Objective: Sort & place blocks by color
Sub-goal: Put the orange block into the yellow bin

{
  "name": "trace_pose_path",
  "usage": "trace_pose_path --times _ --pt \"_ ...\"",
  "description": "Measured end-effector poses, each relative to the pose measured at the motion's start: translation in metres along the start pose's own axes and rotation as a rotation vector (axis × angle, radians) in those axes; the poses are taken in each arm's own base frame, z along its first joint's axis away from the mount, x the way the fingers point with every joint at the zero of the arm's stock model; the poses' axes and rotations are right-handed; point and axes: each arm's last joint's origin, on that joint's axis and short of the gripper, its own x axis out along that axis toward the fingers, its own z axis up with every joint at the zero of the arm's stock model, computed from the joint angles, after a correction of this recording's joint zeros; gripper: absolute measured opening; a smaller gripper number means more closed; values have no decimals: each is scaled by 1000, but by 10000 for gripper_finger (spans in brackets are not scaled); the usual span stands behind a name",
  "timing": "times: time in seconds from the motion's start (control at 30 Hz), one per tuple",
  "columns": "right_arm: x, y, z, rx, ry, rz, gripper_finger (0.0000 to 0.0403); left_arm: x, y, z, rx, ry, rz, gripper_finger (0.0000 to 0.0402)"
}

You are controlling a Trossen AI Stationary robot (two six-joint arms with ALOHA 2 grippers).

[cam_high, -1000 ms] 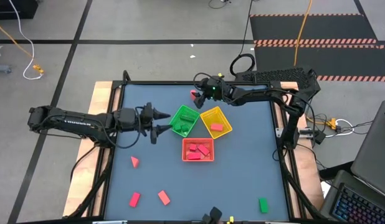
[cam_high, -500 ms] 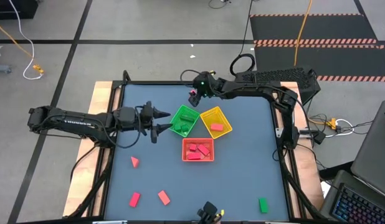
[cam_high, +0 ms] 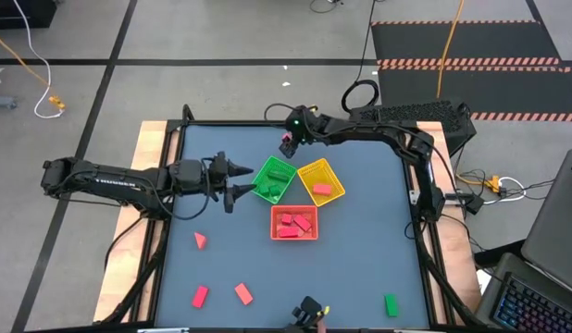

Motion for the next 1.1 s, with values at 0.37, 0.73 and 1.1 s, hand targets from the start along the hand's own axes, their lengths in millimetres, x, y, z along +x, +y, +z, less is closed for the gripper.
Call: trace_pose_path --times 0.37,0.73,1.1 --pt "2 -1 3 7 30 2 226 0 0 1 16 -15 -1 253" --pt "26 6 -13 12 63 41 195 0 0 2 14 -18 -4 253" --pt "28 11 -12 -83 37 5 119 0 1 -1 20 12 2 253"
